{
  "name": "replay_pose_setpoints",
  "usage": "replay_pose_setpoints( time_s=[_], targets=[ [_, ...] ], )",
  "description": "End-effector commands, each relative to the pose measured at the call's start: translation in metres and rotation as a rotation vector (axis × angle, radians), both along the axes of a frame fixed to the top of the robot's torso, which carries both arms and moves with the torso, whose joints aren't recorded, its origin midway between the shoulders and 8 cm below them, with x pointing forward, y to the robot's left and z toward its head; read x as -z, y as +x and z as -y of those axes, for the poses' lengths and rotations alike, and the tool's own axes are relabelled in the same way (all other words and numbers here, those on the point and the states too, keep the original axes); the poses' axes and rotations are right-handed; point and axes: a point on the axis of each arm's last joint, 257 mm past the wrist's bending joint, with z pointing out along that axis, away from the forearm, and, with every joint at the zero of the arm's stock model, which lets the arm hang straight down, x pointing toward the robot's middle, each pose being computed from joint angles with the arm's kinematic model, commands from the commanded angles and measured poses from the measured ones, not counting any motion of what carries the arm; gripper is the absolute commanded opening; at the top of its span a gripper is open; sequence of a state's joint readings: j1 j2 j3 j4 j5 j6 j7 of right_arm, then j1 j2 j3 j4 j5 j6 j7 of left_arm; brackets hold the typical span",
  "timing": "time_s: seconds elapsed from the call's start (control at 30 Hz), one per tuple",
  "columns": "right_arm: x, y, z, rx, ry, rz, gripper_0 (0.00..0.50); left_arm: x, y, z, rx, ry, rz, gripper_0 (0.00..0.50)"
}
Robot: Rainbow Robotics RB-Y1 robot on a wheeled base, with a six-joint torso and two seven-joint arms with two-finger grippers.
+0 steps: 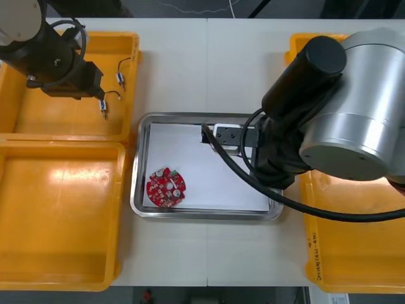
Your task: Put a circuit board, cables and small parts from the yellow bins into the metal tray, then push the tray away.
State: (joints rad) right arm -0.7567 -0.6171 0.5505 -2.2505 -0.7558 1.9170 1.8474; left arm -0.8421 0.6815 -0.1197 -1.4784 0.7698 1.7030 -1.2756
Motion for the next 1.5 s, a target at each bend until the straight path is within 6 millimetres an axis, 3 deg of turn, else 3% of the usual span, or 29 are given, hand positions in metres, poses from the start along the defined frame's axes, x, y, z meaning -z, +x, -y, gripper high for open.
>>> replay_pose_setpoints(
  time_s=[0.03,0.27,0.57,1.03,1.5],
  targets=[
    [0.008,0.007,-0.008,-0.058,-0.082,0.031,0.000,-0.040,0.024,-0.005,-0.103,-0.075,0.057,0.500],
    [0.036,0.016,0.010,-0.012,-0.171,0.006,0.000,-0.035,0.045,-0.001,-0.121,-0.068,0.081,0.500],
    [0.061,0.017,-0.008,0.017,-0.134,-0.021,0.000,-0.016,0.063,0.000,-0.140,-0.060,0.107,0.500],
    [0.092,0.015,-0.018,0.043,-0.087,-0.062,0.000,0.025,0.072,0.006,-0.180,-0.078,0.072,0.500],
    [0.128,0.017,-0.019,0.055,-0.098,-0.116,0.000,0.047,0.074,0.013,-0.179,-0.045,0.067,0.500]
  ],
)
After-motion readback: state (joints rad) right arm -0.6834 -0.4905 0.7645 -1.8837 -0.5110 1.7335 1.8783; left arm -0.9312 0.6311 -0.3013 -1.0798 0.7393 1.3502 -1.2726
